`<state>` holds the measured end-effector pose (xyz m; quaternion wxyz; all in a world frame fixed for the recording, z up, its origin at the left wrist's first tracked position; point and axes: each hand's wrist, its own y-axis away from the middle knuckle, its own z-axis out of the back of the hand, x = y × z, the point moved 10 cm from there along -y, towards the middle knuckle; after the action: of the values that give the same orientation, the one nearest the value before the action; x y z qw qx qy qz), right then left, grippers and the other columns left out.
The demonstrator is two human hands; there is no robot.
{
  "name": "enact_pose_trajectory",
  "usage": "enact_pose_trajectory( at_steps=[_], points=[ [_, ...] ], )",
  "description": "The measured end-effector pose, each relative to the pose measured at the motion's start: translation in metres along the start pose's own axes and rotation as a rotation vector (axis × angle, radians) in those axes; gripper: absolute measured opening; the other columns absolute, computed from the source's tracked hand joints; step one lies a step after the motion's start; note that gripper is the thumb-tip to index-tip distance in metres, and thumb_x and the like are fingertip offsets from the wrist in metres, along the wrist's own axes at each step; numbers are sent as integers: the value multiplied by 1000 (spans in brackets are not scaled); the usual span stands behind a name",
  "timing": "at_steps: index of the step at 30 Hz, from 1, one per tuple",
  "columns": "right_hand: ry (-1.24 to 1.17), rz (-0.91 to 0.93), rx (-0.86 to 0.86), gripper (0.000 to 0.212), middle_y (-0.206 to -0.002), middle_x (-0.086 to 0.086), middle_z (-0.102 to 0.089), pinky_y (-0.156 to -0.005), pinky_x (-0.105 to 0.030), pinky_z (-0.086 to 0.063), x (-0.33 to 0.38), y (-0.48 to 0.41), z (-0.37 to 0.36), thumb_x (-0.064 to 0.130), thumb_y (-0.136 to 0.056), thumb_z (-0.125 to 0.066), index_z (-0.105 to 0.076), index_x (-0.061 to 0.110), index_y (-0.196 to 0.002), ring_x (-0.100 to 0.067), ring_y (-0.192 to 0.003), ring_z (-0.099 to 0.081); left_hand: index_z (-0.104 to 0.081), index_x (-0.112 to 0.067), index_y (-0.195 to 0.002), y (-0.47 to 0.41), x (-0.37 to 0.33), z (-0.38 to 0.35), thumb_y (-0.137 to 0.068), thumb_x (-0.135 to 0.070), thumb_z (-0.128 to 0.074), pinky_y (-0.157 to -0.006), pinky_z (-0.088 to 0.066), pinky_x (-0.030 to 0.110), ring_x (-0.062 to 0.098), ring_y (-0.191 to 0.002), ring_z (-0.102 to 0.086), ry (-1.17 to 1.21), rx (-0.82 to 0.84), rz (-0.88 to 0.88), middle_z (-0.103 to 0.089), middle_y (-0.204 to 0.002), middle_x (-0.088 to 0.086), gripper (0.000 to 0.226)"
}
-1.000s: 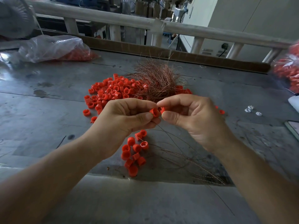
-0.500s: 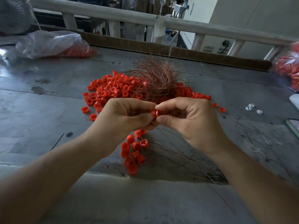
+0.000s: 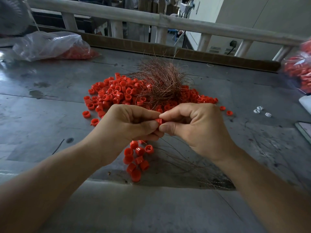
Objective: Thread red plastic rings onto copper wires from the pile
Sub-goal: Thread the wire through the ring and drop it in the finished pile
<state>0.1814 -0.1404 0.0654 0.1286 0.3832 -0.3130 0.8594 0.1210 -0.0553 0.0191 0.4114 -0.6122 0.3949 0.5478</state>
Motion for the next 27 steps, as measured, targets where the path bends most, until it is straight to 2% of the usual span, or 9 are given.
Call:
enact_pose_trajectory(
  at_steps=[4, 7, 14, 19, 21, 24, 27],
  points=[
    [25, 19, -41, 21, -78, 22, -61, -64, -12, -52, 2, 2, 0, 15, -63, -76, -72, 10, -83, -1, -73, -65, -76, -21, -74, 1, 1, 1, -56, -13, -64, -56, -53, 17, 15, -61, -69, 30, -10, -2, -72, -69, 8, 23],
    [21, 21, -40, 24, -78, 20, -62, -66, -12, -52, 4, 3, 0, 17, -63, -75, -72, 7, -84, -1, -75, -65, -76, -22, -76, 1, 0, 0, -56, -13, -64, -56, -53, 17, 16, -63, -70, 36, -3, 2, -72, -70, 8, 24],
    [4, 19, 10, 34, -78, 18, -63, -68, -12, -51, 4, -1, 2, 31, -62, -68, -71, 13, -90, 0, -76, -65, -76, -19, -78, -1, 3, -1, -53, -17, -66, -57, -53, 17, 16, -66, -70, 94, 7, 35, -72, -71, 9, 28],
    [-60, -10, 18, 23, -75, 13, -66, -67, -21, -55, 0, -3, 2, 31, -60, -69, -69, 23, -81, -5, -71, -66, -76, -22, -79, 0, 0, -6, -51, -21, -70, -57, -54, 18, 16, -67, -70, 93, 75, 25, -72, -72, 8, 29],
    [-95, -27, 69, 27, -77, 9, -66, -69, -21, -54, -1, -3, -1, 33, -60, -69, -66, 30, -87, -6, -73, -65, -76, -22, -82, 1, -1, -8, -50, -11, -78, -58, -54, 20, 17, -66, -70, 115, 116, 28, -72, -73, 8, 35],
    [-66, -40, 243, 32, -88, 6, -62, -71, -18, -49, -1, -2, -16, 36, -66, -62, -61, 34, -98, -5, -85, -60, -73, -17, -92, 1, 1, -8, -54, -12, -75, -57, -55, 23, 20, -66, -70, 166, 134, 48, -71, -75, 12, 39],
    [-58, -28, 298, 23, -86, 8, -56, -69, -10, -41, 2, -1, -20, 34, -70, -58, -62, 31, -93, 2, -81, -53, -62, -12, -105, 1, 2, -8, -62, -9, -69, -57, -55, 24, 22, -66, -70, 188, 124, 56, -70, -75, 14, 44]
  ],
)
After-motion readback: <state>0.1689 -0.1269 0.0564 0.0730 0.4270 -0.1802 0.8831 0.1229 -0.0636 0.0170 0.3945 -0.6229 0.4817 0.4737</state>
